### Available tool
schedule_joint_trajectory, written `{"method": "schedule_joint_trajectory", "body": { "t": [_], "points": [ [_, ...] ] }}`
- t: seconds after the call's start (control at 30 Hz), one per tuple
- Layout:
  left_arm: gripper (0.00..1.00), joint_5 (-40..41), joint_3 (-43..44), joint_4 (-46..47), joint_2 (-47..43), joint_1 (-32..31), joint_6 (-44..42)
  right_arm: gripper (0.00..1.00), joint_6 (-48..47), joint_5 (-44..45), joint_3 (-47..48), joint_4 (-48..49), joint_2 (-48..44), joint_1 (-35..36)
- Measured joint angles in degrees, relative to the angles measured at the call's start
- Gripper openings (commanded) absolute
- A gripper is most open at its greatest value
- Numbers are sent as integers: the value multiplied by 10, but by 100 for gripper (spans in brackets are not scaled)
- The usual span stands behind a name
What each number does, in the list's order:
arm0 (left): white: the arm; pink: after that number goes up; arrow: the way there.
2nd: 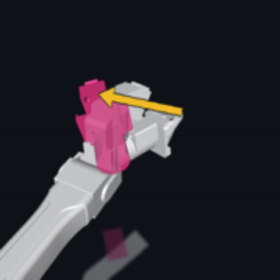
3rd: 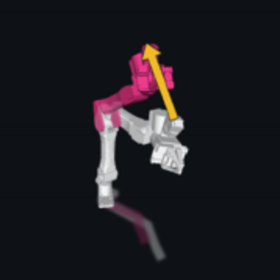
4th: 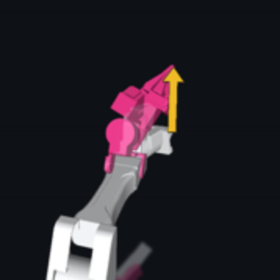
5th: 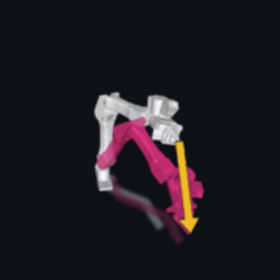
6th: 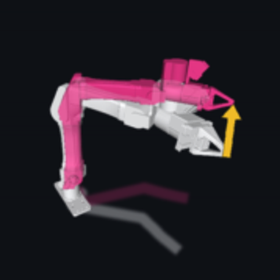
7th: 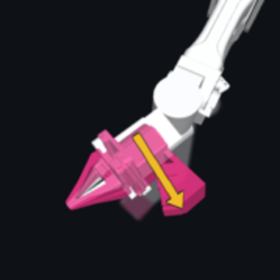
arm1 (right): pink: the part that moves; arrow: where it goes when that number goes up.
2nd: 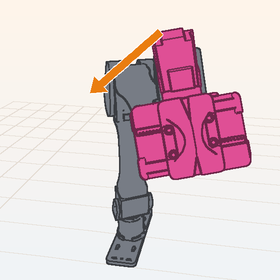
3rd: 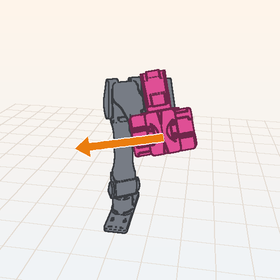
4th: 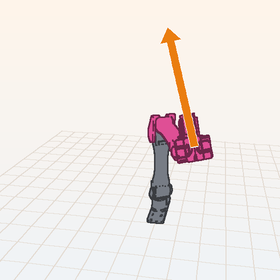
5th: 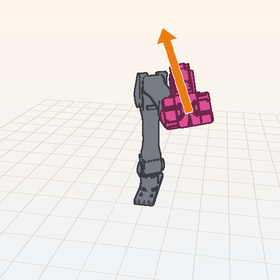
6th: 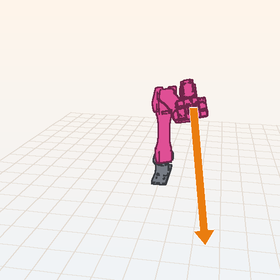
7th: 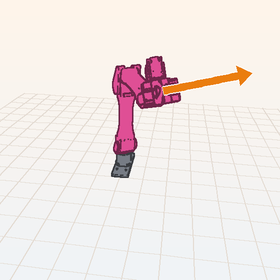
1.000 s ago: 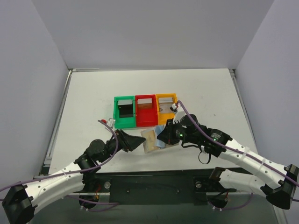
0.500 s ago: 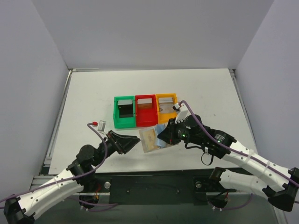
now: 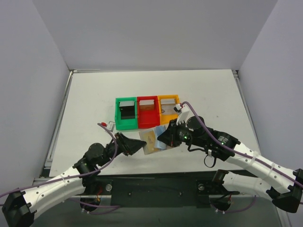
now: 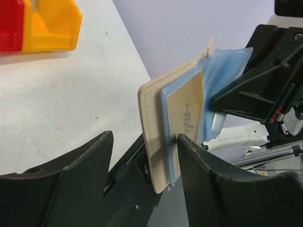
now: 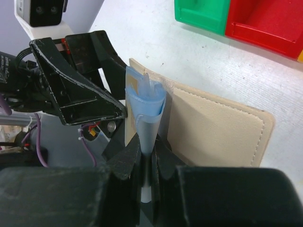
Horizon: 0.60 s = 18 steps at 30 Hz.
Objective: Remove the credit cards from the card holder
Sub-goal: Remove the credit card from the card holder.
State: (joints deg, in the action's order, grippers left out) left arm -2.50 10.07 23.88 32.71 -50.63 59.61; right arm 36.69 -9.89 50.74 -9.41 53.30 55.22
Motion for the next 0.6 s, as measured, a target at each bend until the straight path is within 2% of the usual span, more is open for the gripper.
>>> {"method": "schedule_joint_trajectory", "body": {
  "t": [0.03,0.1,0.33,0.4,0.43,0.5,0.57,0.6],
  "points": [
    [59,0,0,4,-4,0,1,0,0,0,1,1,0,0],
    [56,0,0,12,-13,0,1,0,0,0,1,2,-1,0],
    [55,-13,0,62,-16,0,3,0,6,-7,1,5,0,0],
    [47,-19,0,73,-7,0,4,0,8,-10,1,9,0,0],
    [37,-23,0,76,-3,0,6,0,8,-11,1,11,0,0],
    [25,-27,0,79,2,0,10,0,8,-11,1,13,0,0],
    [5,-30,0,83,0,0,13,0,8,-11,1,14,0,0],
    [0,-30,0,85,-1,0,15,3,8,-11,1,14,0,0]
  ]
}}
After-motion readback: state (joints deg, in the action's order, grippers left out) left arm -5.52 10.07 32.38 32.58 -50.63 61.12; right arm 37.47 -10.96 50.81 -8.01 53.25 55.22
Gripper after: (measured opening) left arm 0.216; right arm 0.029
